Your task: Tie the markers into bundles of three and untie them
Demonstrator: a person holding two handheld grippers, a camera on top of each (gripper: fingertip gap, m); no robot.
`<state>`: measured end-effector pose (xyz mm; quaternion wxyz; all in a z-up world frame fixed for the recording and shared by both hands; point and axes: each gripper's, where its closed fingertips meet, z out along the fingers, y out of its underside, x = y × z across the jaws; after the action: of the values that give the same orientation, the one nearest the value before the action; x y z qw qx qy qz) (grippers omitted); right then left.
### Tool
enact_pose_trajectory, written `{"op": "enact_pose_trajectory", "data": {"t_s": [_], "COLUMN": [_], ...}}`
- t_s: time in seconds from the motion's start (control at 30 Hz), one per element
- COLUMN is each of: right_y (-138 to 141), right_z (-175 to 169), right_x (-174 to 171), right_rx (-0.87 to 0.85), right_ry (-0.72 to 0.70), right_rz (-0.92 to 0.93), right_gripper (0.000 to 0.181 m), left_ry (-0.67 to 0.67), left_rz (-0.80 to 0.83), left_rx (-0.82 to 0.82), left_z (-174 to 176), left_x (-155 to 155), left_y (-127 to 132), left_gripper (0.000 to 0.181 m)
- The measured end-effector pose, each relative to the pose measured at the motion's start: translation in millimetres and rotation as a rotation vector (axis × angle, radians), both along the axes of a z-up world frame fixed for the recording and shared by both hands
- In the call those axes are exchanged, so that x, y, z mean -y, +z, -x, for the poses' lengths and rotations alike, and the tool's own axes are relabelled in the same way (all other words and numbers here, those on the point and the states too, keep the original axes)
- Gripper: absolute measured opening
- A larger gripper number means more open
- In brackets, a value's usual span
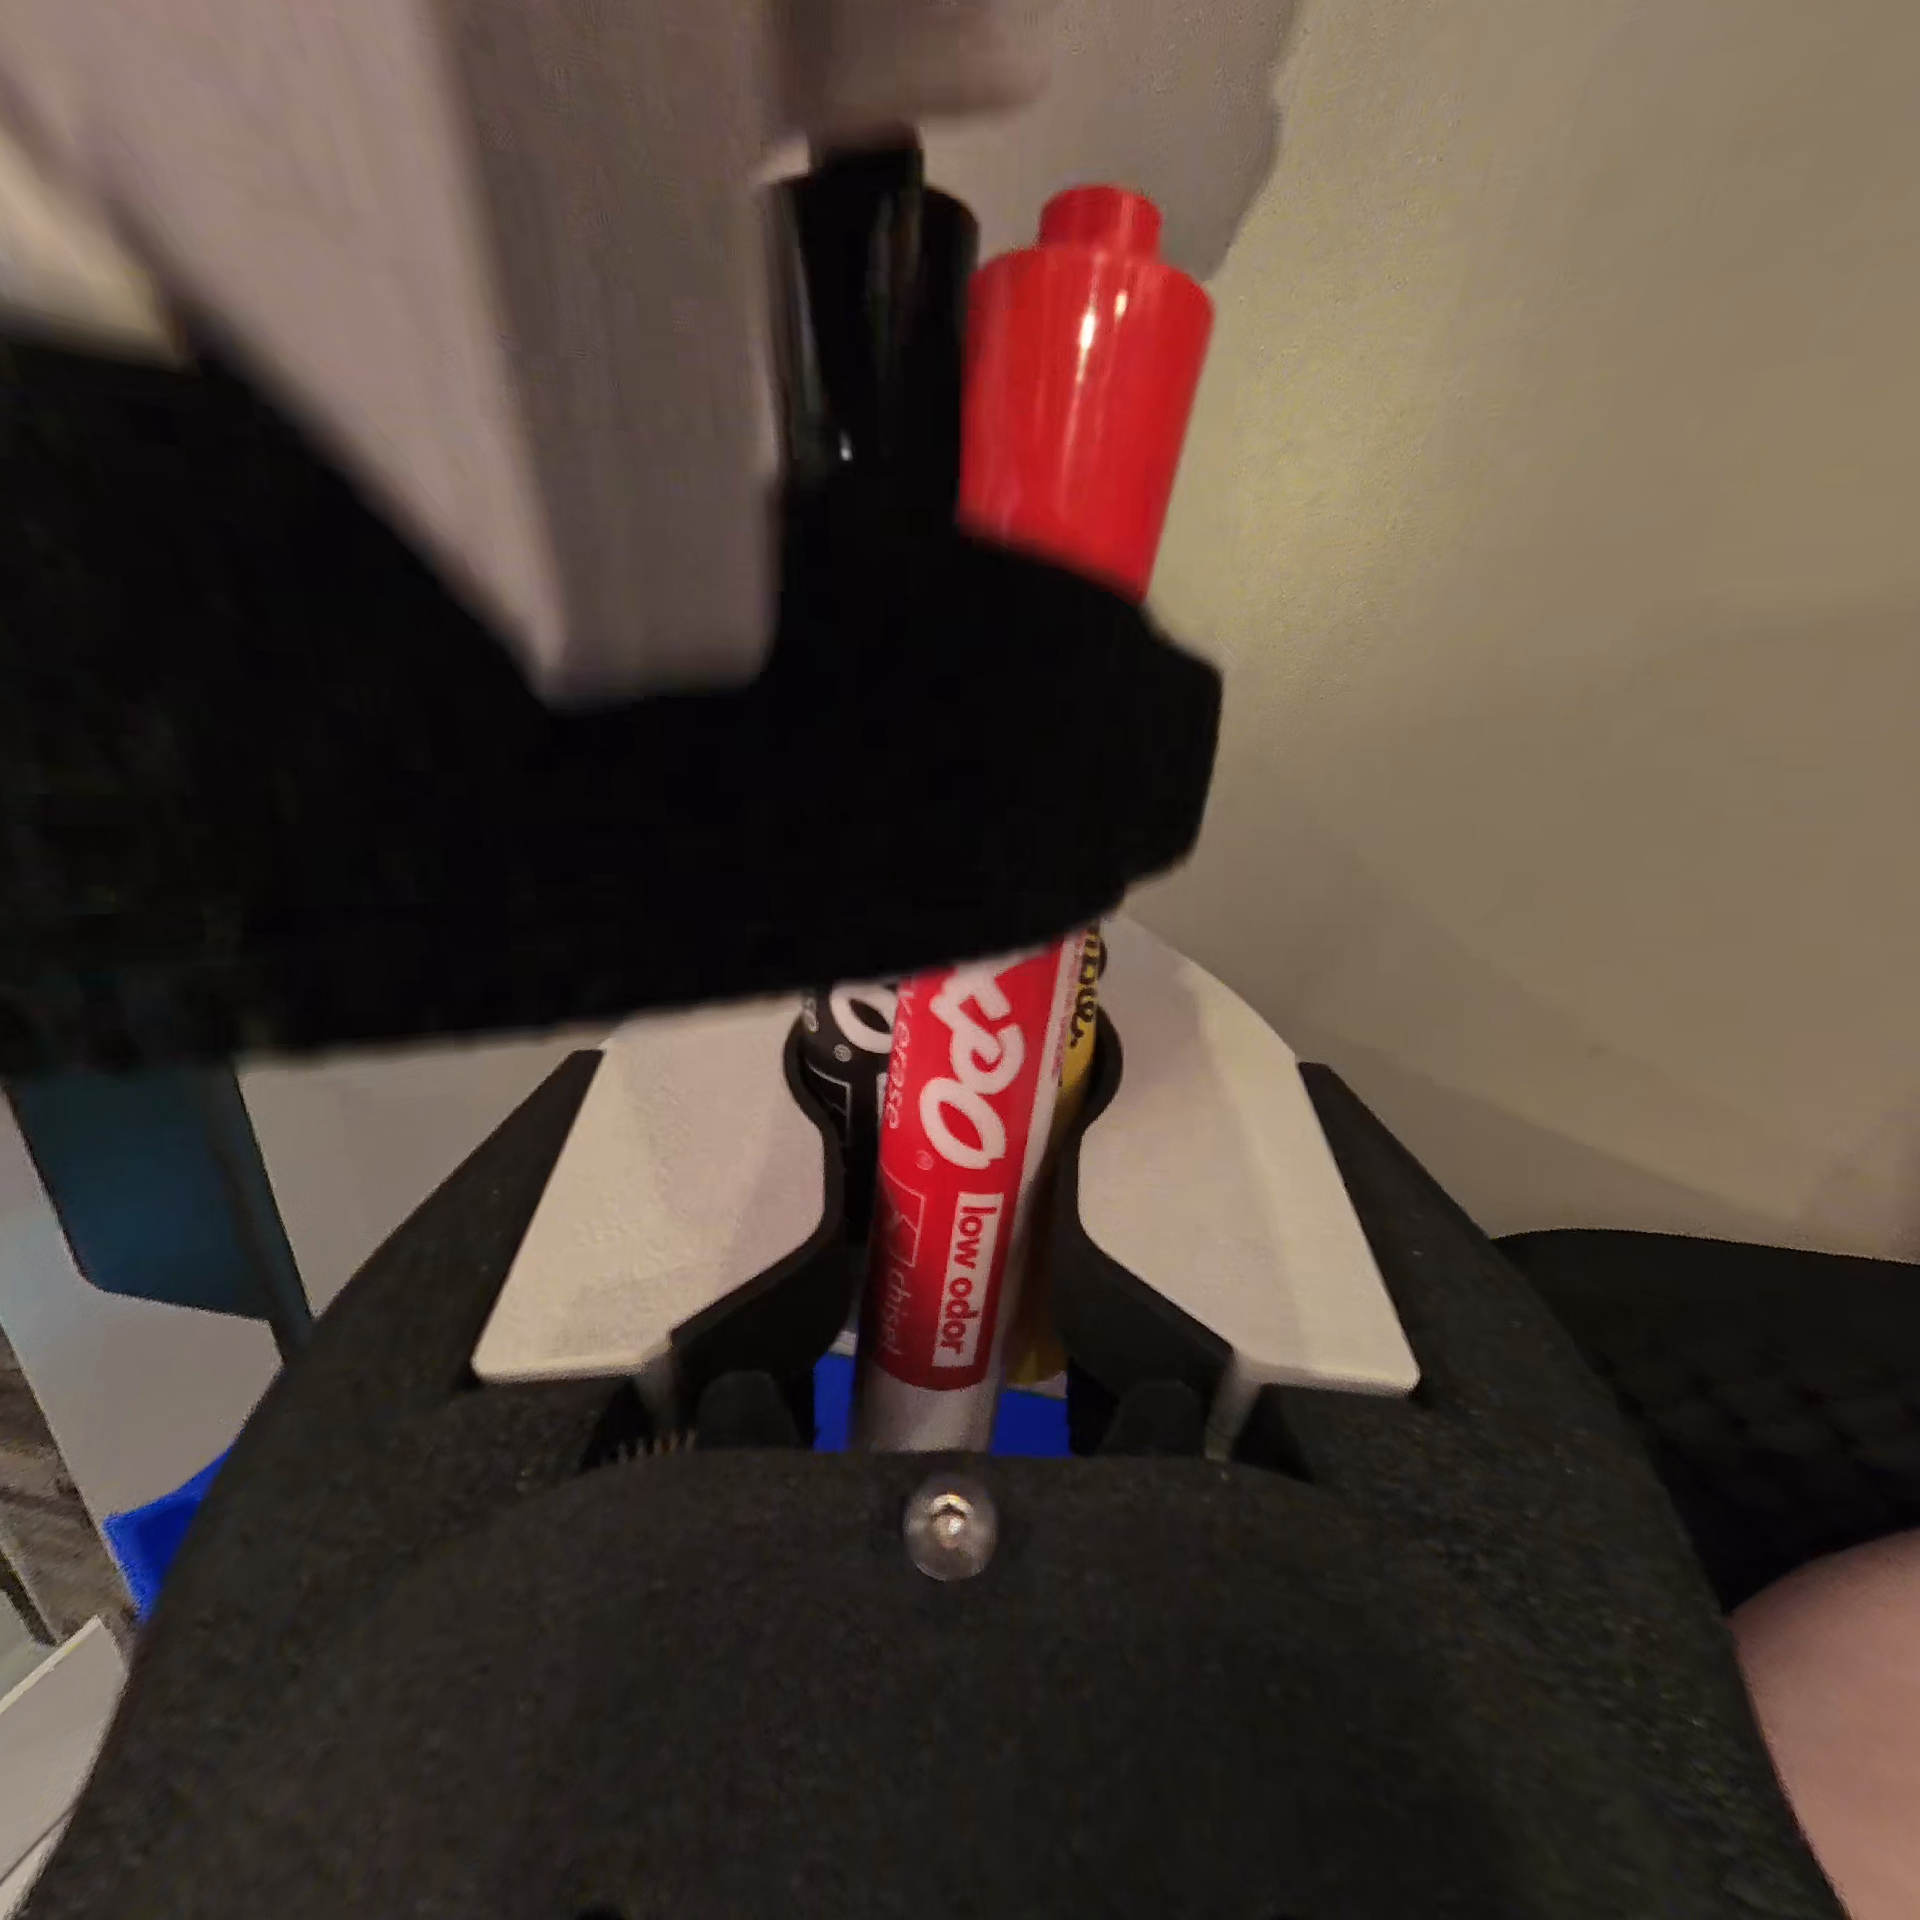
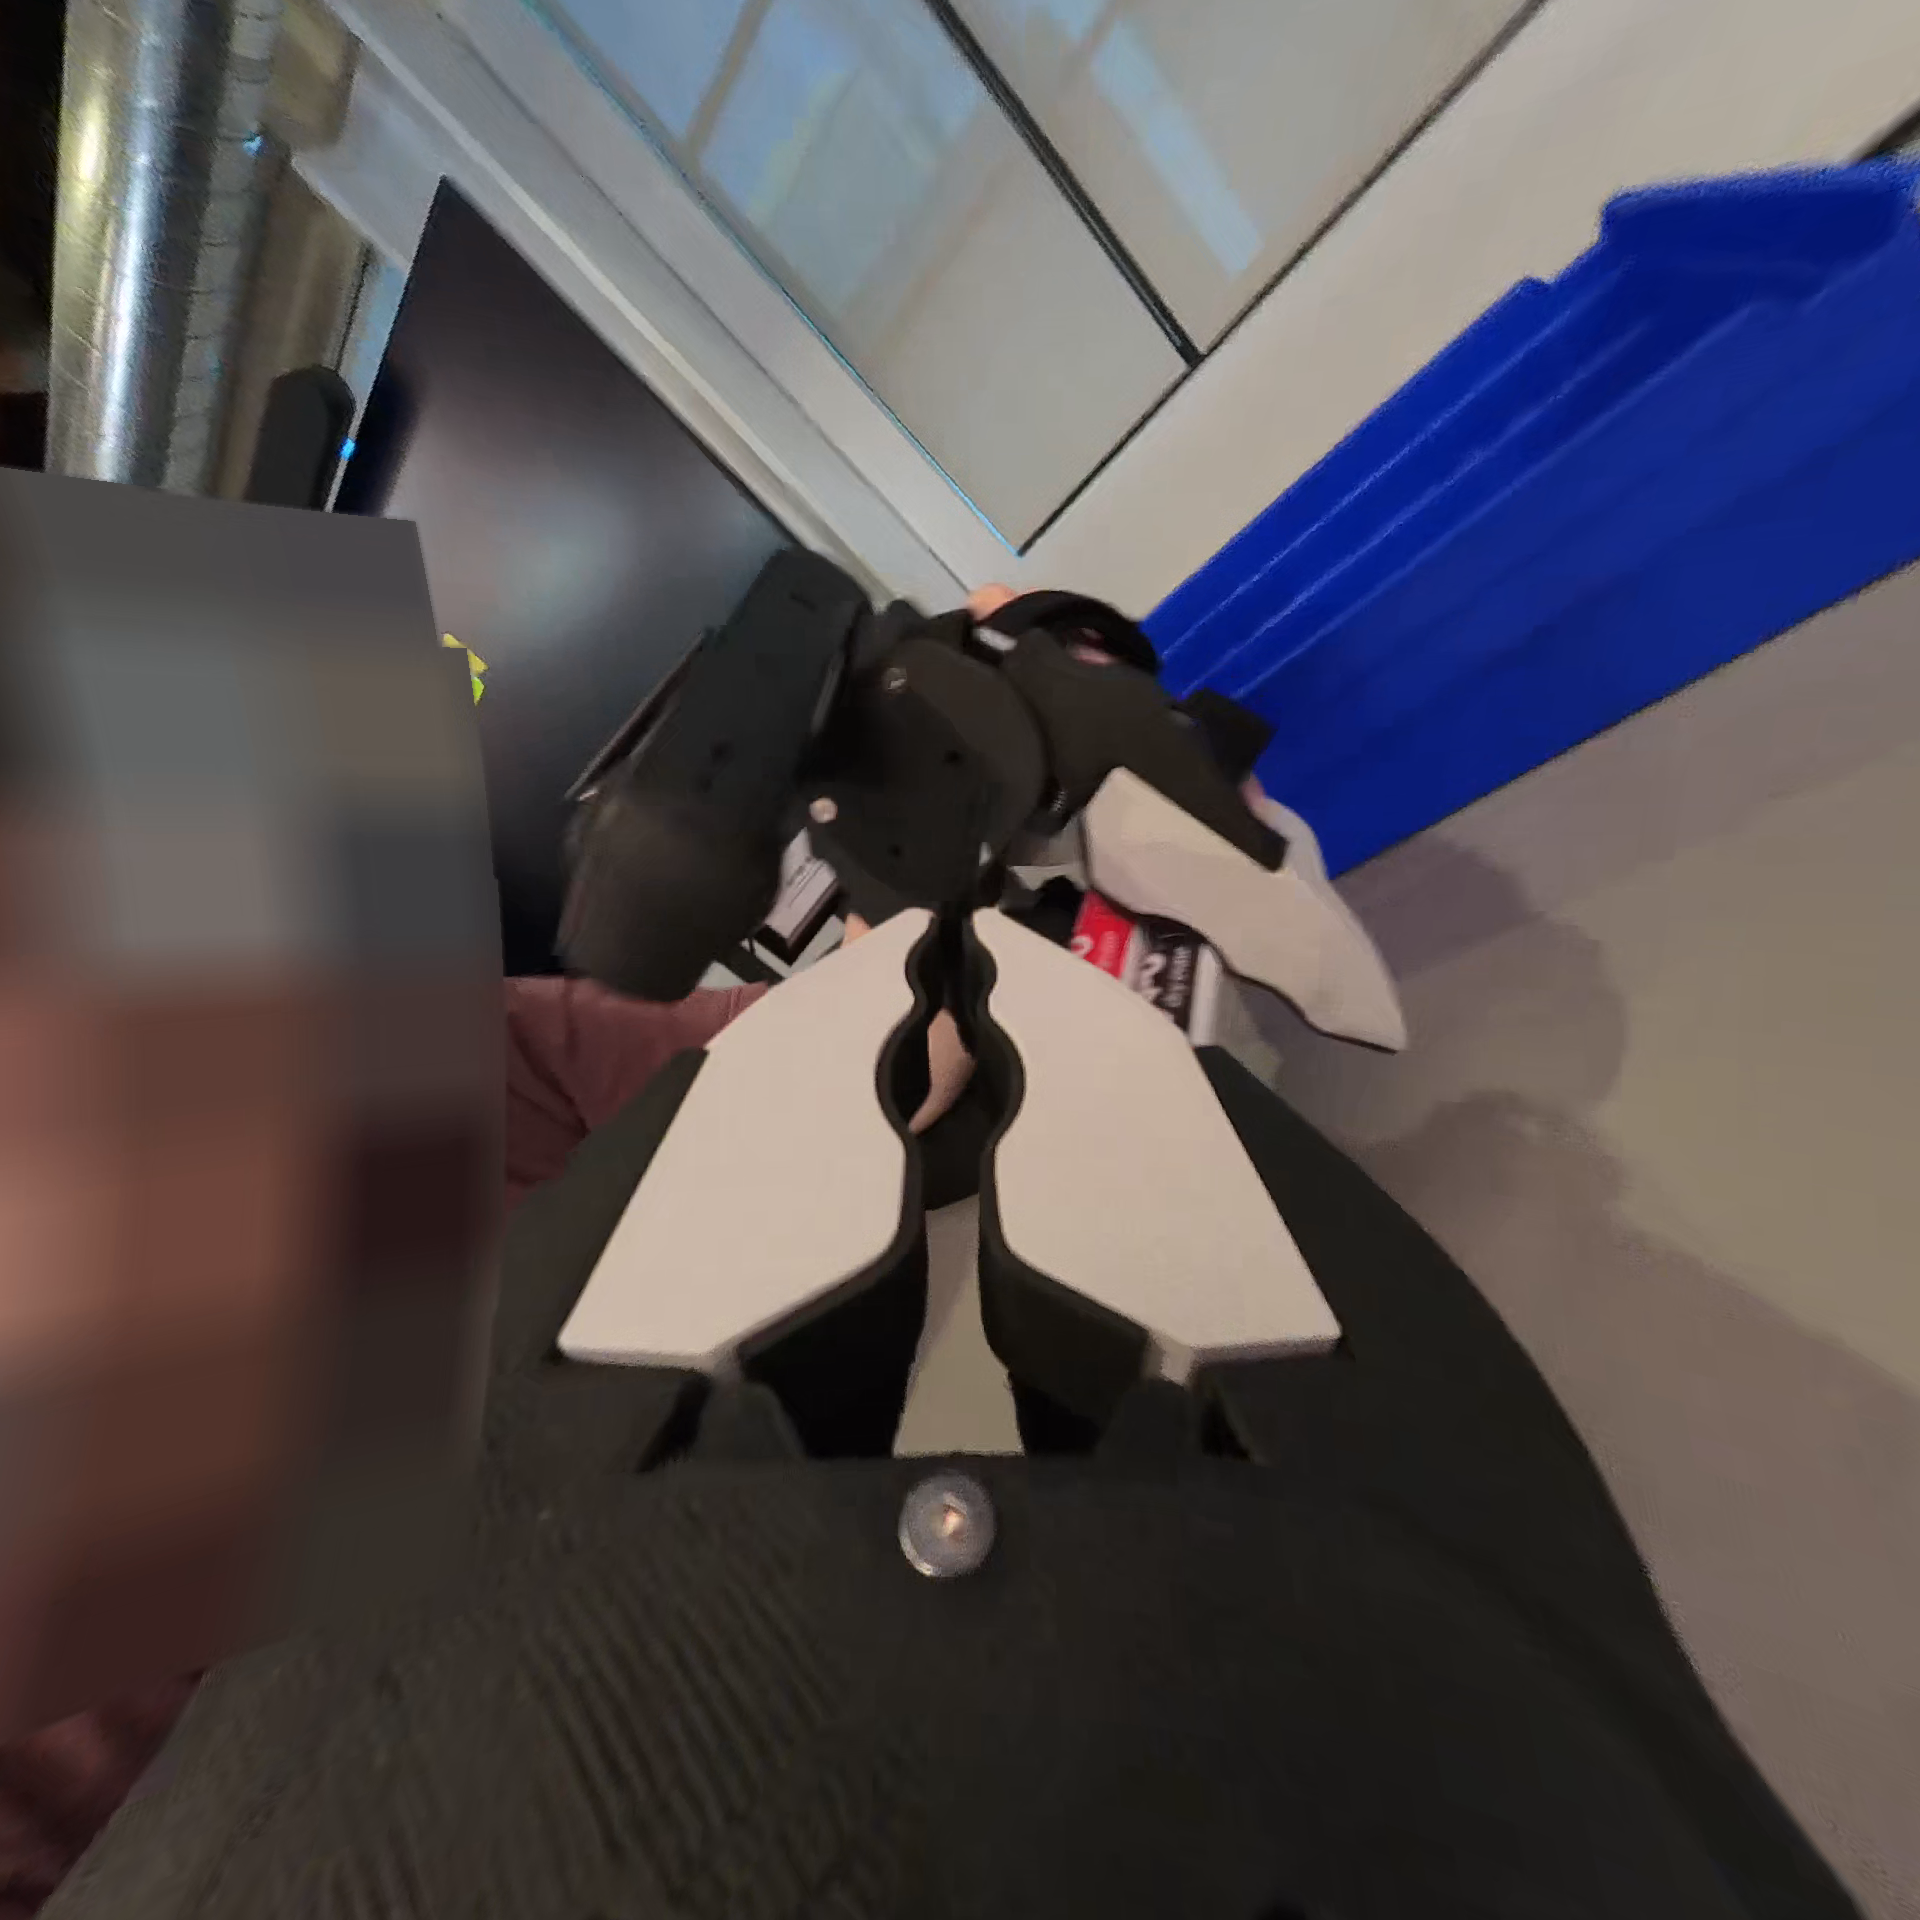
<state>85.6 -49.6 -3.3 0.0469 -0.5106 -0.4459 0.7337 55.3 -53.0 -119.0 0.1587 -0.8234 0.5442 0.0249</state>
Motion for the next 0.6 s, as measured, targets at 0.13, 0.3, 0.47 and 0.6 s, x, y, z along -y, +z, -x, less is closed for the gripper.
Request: {"op": "enact_pose_trajectory", "data": {"t_s": [0.13, 0.3, 0.47, 0.6], "right_y": [2, 4, -2, -17], "right_z": [15, 15, 23, 28], "right_x": [-8, -21, -28, -26], "right_rx": [0.073, 0.128, 0.178, 0.205], "right_ry": [0.005, 0.012, -0.006, 0.009], "right_rz": [0.154, 0.138, 0.086, 0.135], "right_gripper": [0.003, 0.003, 0.004, 0.004], "left_ry": [-0.003, -0.003, -0.023, -0.014], "left_rz": [0.028, 0.030, 0.053, 0.087], "left_rx": [0.009, 0.020, 0.050, 0.043], "left_z": [-2, -2, -8, -7], "left_x": [3, 2, 5, 9], "left_y": [-4, -4, -5, -9], "left_gripper": [0.042, 0.043, 0.042, 0.042]}}
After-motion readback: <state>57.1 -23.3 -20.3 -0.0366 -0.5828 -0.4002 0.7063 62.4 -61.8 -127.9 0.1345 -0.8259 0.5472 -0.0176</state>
